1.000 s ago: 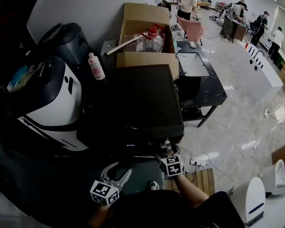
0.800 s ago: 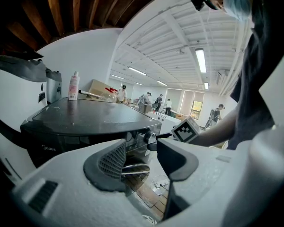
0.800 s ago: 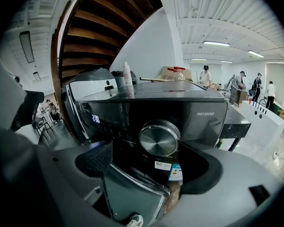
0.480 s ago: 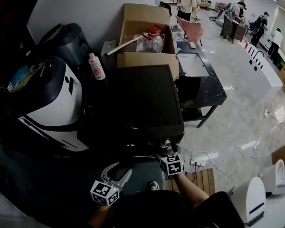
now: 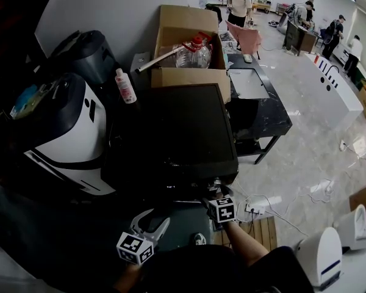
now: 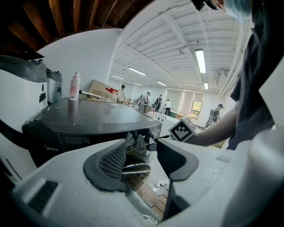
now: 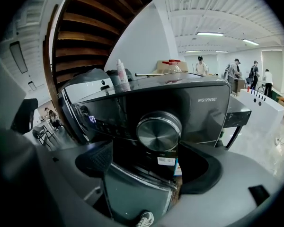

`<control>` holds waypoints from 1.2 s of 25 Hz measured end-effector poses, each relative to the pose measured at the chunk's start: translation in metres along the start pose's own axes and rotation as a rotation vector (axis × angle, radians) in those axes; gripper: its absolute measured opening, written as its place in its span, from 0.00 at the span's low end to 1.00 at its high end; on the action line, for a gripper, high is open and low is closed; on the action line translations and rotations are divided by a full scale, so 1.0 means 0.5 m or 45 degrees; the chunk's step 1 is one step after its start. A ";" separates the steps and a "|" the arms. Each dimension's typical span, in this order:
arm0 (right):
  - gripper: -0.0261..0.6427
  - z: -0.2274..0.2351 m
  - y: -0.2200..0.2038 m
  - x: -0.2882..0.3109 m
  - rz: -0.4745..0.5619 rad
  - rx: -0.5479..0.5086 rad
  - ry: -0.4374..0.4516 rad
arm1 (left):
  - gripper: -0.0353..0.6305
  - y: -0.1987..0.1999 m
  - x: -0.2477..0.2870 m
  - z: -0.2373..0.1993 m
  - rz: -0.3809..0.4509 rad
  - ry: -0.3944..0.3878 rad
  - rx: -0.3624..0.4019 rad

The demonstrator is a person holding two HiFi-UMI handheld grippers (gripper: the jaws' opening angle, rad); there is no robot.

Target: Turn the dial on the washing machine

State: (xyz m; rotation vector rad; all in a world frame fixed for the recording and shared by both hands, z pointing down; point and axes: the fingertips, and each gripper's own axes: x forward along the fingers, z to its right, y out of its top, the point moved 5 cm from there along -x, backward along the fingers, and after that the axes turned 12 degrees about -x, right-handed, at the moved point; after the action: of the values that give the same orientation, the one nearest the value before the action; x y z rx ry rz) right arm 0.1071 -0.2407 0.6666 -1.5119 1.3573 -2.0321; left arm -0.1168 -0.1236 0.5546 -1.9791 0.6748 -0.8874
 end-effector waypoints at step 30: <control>0.11 -0.177 0.141 -0.270 0.405 0.005 -0.273 | 0.23 0.043 -0.090 -0.040 -0.005 -0.154 0.112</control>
State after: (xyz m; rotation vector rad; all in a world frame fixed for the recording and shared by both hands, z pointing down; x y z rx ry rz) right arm 0.0672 -0.1408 0.5272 -1.3646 1.4018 -1.6312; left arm -0.1625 -0.1115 0.5292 -1.9386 0.5539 -0.7793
